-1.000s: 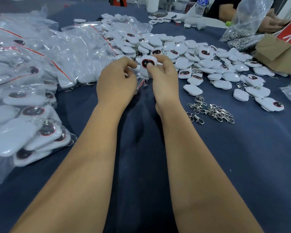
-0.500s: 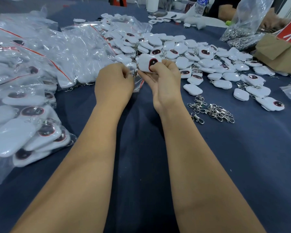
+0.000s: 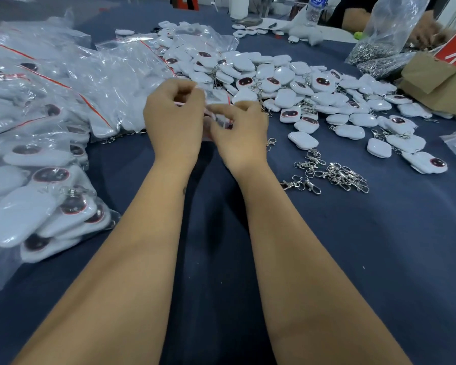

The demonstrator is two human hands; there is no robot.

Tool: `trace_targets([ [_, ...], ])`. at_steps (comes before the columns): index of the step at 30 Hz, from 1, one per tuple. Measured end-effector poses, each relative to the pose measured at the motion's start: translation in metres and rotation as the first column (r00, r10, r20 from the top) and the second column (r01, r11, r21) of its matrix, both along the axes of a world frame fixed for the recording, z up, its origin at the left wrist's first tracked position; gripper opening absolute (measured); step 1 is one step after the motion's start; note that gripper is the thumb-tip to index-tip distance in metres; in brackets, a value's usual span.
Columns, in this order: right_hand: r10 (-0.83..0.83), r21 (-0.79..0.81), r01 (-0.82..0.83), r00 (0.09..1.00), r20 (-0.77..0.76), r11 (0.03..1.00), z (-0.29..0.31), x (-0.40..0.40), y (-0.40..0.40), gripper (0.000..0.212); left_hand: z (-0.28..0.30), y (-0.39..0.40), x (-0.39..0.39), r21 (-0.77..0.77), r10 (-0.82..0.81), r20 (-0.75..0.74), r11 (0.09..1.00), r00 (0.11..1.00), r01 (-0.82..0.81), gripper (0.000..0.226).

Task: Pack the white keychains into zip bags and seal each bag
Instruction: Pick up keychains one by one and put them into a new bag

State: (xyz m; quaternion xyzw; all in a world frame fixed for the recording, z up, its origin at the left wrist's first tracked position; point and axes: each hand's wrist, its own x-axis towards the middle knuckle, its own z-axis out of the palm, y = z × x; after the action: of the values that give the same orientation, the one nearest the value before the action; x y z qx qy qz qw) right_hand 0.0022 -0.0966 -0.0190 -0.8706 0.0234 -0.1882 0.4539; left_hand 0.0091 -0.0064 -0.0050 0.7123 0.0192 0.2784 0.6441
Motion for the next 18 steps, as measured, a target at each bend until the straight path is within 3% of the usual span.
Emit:
trace_targets([
  [2,0.094,-0.013,-0.095,0.993,-0.078,0.995,0.002,-0.001,0.001,0.03,0.001,-0.004,-0.004,0.055,-0.028,0.079,0.998,0.997,0.024,0.01],
  [5,0.071,0.114,-0.067,0.997,-0.029,0.991,0.004,-0.004,0.0,0.032,0.0,-0.006,-0.007,0.111,-0.028,0.153,0.994,0.988,0.011,0.008],
  [8,0.132,0.142,-0.132,0.991,0.011,0.981,0.006,-0.005,-0.005,0.018,-0.001,-0.012,-0.011,0.233,-0.063,0.195,0.972,0.979,0.016,0.013],
  [9,0.167,0.142,-0.169,0.986,0.031,0.975,0.009,-0.007,-0.004,0.022,-0.001,-0.016,-0.013,0.292,-0.08,0.213,0.956,0.974,0.015,0.016],
  [11,0.23,0.301,-0.246,0.969,0.089,0.921,0.014,-0.012,-0.007,0.038,-0.001,-0.024,-0.017,0.382,-0.114,0.231,0.924,0.966,0.018,0.023],
  [15,0.333,0.437,-0.302,0.943,0.005,0.847,0.012,-0.012,-0.003,0.041,-0.003,-0.032,-0.016,0.452,-0.101,0.1,0.891,0.99,0.045,0.031],
  [18,0.26,0.506,-0.166,0.958,-0.122,0.846,0.011,-0.008,-0.006,0.05,-0.006,-0.031,-0.01,0.253,-0.152,-0.067,0.953,0.986,0.164,0.025],
])
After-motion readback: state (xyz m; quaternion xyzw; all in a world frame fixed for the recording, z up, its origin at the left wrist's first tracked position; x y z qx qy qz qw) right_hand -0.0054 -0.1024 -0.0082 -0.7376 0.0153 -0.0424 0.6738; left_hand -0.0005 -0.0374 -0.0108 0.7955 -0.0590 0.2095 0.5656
